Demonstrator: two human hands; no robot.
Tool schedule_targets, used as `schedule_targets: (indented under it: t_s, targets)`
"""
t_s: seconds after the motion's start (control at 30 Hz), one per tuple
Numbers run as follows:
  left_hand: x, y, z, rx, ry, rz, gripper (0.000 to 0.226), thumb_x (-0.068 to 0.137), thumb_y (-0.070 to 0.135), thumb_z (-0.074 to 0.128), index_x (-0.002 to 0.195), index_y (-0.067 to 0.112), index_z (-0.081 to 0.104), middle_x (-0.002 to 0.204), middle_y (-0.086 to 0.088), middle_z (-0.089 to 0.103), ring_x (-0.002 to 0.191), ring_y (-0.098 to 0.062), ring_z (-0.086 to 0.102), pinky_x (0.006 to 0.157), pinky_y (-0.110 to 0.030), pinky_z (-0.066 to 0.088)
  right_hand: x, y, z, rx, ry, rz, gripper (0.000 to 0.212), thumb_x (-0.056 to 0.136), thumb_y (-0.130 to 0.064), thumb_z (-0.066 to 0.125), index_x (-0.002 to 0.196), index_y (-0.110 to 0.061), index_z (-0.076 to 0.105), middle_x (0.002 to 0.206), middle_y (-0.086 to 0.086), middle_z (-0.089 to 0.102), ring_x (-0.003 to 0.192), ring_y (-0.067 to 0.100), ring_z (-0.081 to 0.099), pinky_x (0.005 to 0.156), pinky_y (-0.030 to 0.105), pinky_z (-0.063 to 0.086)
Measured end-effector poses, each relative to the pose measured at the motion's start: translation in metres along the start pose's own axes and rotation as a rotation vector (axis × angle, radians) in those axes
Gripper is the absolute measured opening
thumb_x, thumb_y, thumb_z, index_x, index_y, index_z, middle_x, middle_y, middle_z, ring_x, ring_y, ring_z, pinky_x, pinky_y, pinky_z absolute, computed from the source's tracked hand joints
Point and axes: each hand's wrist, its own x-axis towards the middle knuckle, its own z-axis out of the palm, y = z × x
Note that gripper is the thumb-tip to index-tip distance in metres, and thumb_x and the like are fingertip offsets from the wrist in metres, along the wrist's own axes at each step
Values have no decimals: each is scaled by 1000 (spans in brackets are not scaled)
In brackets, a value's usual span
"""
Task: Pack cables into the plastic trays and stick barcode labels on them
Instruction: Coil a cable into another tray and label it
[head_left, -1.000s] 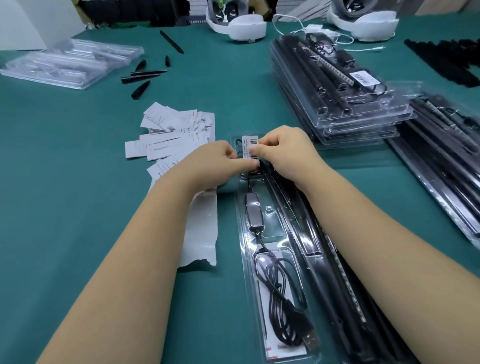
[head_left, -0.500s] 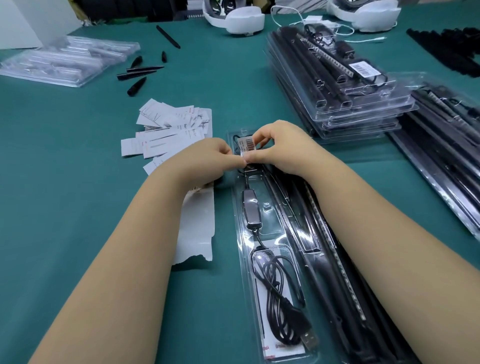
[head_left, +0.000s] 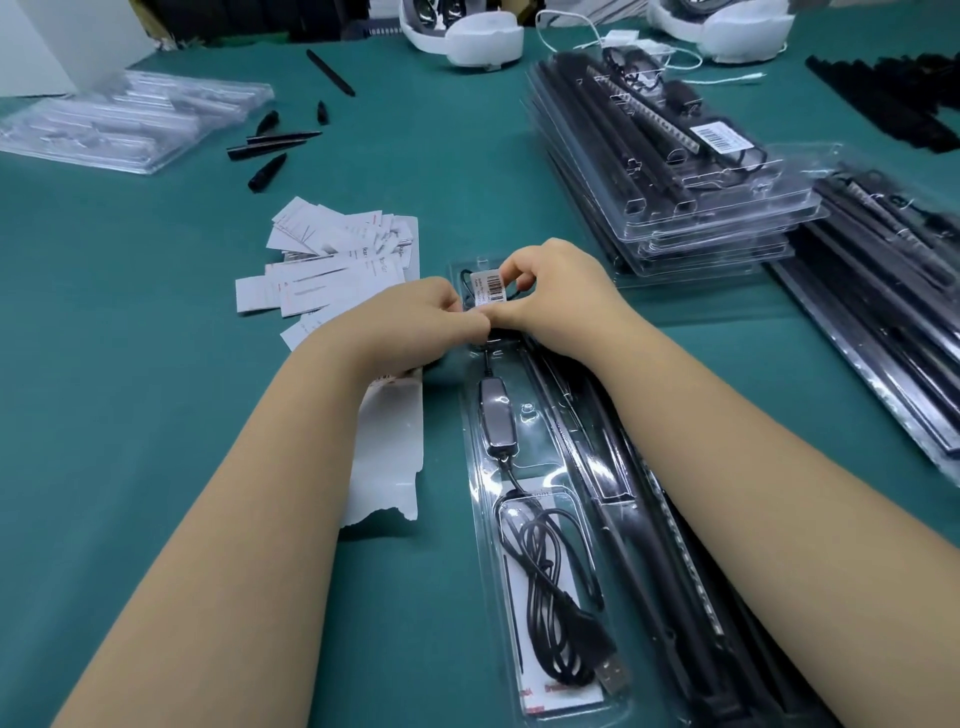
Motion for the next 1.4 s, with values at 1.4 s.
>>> schedule_targets:
  t_s: [1.4]
  targets:
    - [-6,-3,-4,87,-21,65,46,77,52,71,97,14,53,68,4,47,58,-11,41,52,-29,26,19,-5,-17,-362,-246,-71,65,75,-75,48,108,-20,59,107,-4,58,103,21,55,85,39,46]
